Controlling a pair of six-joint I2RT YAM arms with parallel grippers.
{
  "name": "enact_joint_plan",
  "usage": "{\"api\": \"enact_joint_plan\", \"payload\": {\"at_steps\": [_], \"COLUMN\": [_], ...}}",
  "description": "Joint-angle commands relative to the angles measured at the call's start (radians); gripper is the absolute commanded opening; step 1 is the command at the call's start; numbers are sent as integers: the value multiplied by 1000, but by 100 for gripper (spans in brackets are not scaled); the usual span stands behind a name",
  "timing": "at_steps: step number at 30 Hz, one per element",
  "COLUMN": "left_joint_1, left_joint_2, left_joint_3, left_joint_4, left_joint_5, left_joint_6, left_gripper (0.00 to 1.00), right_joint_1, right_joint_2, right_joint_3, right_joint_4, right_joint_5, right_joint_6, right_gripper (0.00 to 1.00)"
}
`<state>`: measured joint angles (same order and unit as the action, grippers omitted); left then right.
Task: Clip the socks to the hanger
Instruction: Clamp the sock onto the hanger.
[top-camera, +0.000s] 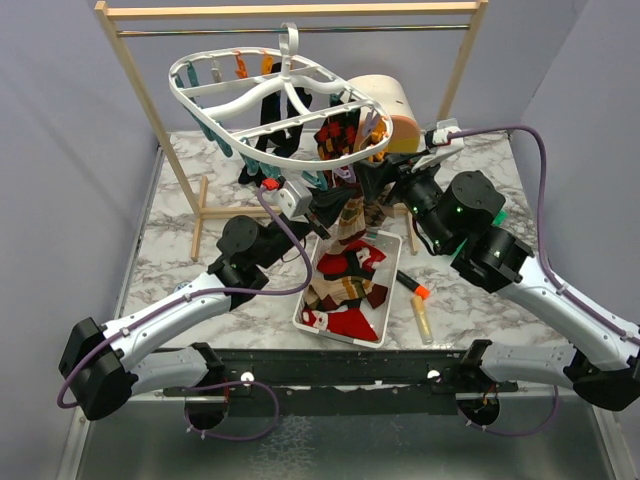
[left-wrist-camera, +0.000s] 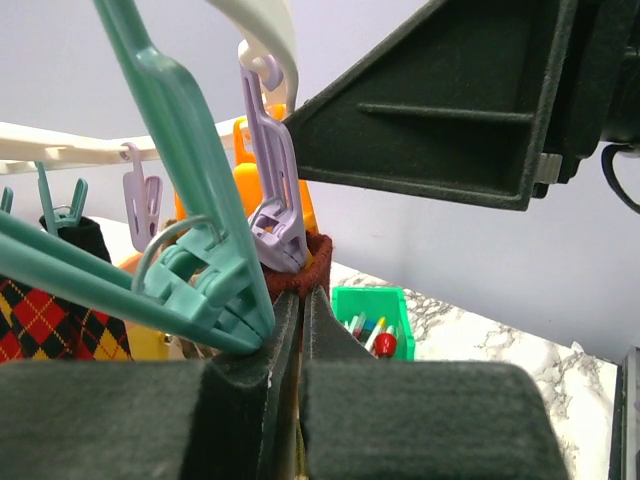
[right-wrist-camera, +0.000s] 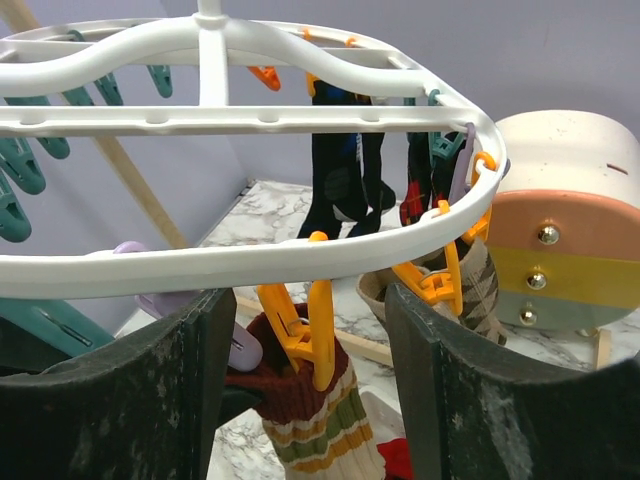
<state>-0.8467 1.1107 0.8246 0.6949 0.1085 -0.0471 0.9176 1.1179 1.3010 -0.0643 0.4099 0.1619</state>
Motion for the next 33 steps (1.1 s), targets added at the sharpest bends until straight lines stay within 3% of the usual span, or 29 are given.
{"api": "enact_joint_plan", "payload": {"at_steps": [1, 6, 9, 13, 22, 33], "left_joint_1": [-5, -5, -5, -5, -5, -5], "left_joint_2": [5, 1, -2, -5, -11, -13], "left_joint_3": [12, 3, -2, -7, -15, -60], "left_joint_4": [31, 31, 31, 31, 30, 29], "left_joint_5": [14, 5, 3, 2, -8, -25], "left_joint_6": [-8, -7, -8, -10, -9, -12], "left_gripper": [0, 0, 0, 0, 0, 0], "right_joint_1": [9, 9, 8, 9, 9, 9], "right_joint_2": [-21, -45, -62, -94, -189, -355], "right_joint_3": [-11, -5, 6, 10, -34, -270], "right_joint_4": [-46, -87, -130, -173, -236, -216], "right_joint_5": [1, -9, -22, -28, -88, -176], "right_joint_6": [8, 15, 24, 29, 16, -6], "right_gripper": [69, 78, 90, 96, 97, 96]}}
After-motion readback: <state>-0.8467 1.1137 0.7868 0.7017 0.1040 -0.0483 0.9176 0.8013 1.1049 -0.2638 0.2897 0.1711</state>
